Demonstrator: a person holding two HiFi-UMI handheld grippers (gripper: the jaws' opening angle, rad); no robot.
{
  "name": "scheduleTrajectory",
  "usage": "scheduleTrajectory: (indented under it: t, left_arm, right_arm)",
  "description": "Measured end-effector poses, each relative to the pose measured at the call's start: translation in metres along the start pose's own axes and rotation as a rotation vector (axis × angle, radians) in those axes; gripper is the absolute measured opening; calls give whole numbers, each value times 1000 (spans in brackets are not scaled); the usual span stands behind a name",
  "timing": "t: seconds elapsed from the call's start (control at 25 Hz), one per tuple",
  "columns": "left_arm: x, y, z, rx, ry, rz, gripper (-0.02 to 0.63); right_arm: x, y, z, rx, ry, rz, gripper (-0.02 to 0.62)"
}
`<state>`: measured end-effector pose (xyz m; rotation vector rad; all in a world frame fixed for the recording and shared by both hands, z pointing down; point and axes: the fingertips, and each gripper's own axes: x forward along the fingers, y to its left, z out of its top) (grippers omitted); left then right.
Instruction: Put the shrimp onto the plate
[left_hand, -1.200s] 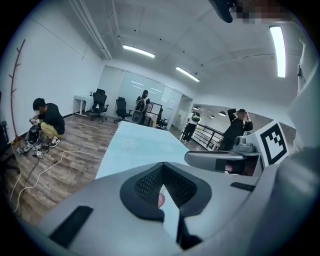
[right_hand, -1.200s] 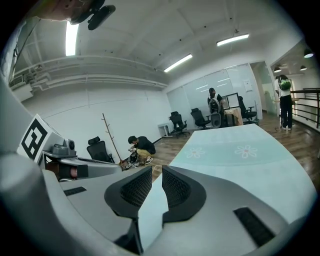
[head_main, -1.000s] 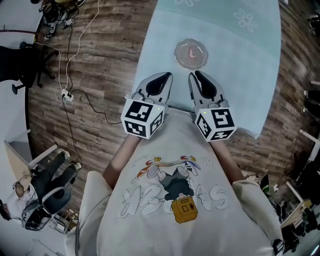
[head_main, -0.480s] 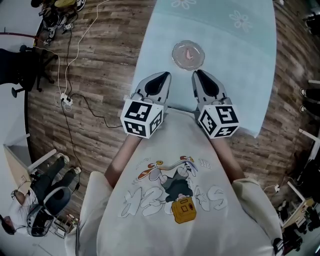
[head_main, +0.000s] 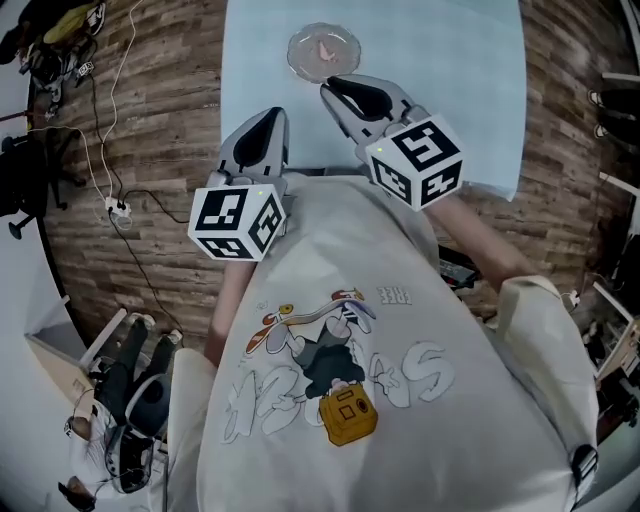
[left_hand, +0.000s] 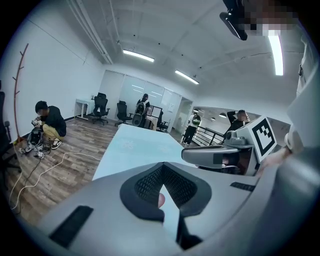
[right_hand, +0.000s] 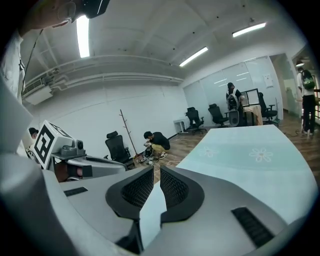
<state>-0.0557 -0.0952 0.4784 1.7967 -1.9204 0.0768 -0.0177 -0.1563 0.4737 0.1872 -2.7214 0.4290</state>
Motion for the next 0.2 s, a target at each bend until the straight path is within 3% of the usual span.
scheduleTrajectory:
  t: [0.2]
  left_arm:
    - [10, -2, 1, 8, -3, 12, 8]
  right_arm:
    - [-6, -10, -4, 48, -17, -15, 60]
